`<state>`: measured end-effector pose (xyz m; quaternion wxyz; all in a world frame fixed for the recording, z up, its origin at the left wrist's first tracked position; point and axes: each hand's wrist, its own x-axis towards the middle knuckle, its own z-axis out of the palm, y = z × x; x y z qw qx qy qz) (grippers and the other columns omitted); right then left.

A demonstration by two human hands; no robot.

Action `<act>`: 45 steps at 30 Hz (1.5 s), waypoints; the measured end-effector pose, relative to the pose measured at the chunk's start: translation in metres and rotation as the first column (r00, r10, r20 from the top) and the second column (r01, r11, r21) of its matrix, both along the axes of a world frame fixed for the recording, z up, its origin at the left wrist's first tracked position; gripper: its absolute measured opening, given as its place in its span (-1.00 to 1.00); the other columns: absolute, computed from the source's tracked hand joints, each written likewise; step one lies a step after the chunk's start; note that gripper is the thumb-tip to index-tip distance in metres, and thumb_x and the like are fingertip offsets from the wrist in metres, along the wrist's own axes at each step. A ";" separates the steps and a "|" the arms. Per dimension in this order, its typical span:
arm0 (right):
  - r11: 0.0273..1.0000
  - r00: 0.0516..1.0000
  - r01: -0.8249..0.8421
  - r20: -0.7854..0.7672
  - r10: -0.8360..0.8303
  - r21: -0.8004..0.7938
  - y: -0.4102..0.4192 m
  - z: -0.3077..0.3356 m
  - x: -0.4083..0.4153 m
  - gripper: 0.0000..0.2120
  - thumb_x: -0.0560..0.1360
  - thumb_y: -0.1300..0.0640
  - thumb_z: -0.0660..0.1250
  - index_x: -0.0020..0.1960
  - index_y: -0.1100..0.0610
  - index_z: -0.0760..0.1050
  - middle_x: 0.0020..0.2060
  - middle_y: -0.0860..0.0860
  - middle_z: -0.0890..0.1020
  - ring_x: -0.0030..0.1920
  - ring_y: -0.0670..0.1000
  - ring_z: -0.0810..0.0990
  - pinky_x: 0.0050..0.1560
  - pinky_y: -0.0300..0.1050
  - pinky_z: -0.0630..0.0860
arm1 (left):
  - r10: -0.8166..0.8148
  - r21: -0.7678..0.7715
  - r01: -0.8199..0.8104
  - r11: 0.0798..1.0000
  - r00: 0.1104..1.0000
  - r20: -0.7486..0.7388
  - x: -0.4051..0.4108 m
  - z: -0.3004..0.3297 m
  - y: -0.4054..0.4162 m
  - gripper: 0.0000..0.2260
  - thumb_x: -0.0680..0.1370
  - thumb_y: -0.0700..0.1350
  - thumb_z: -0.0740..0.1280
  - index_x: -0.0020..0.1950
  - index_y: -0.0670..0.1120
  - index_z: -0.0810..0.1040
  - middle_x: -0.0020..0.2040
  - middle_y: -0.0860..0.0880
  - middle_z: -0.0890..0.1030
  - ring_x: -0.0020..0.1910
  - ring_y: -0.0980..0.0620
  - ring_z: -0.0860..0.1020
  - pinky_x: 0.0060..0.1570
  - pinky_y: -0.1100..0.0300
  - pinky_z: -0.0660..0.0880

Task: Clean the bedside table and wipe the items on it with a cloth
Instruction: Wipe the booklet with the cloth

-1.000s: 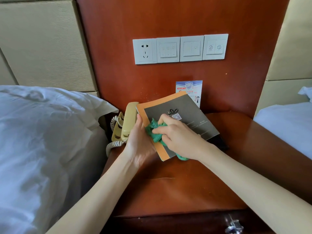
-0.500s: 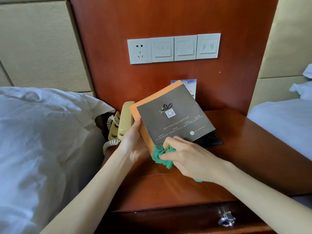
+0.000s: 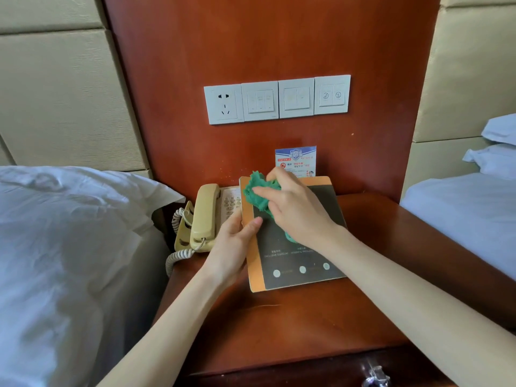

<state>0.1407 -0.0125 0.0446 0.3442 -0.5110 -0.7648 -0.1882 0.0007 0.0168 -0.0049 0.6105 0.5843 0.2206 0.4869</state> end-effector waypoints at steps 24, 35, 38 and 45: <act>0.857 0.887 0.462 0.090 -0.454 -0.228 -0.009 -0.010 0.092 -0.94 0.53 0.26 0.22 -0.12 0.17 0.43 -0.08 0.00 0.26 0.00 0.12 0.39 -0.27 -0.02 0.33 | 0.120 0.207 -0.128 0.970 0.991 0.054 -0.006 0.004 -0.004 -0.73 0.65 -0.26 0.14 0.21 -0.01 0.56 0.09 -0.03 0.68 0.05 0.00 0.64 0.03 0.16 0.58; 0.856 0.954 0.060 -0.223 -0.201 -0.513 -0.048 -0.013 0.110 -0.89 0.47 0.21 0.31 -0.04 0.17 0.59 -0.14 0.00 0.50 -0.14 0.00 0.52 -0.12 -0.10 0.40 | 0.310 0.206 -0.328 0.922 0.944 0.112 -0.007 -0.005 0.013 -0.72 0.63 -0.18 0.18 0.07 0.15 0.61 0.05 0.07 0.69 0.05 0.10 0.63 0.03 0.27 0.53; 0.735 0.983 -0.029 -0.152 -0.101 -0.677 -0.057 -0.011 0.104 -0.85 0.46 0.12 0.35 0.01 0.09 0.61 -0.14 0.06 0.58 -0.14 0.11 0.55 -0.11 0.05 0.47 | 0.345 0.170 -0.358 0.918 0.933 0.102 -0.009 -0.007 0.016 -0.74 0.62 -0.16 0.21 0.02 0.16 0.62 0.02 0.06 0.69 0.04 0.07 0.62 0.12 0.11 0.49; 0.574 0.593 -0.662 -0.805 0.009 -0.482 -0.062 0.003 0.113 -0.58 0.45 0.24 0.21 0.28 0.06 0.50 0.18 0.06 0.61 0.20 0.06 0.56 0.23 0.02 0.45 | 0.446 0.088 -0.463 0.882 0.880 0.165 0.003 0.014 0.019 -0.80 0.62 -0.18 0.23 -0.11 0.04 0.56 -0.13 0.05 0.67 -0.10 0.09 0.60 -0.03 0.21 0.50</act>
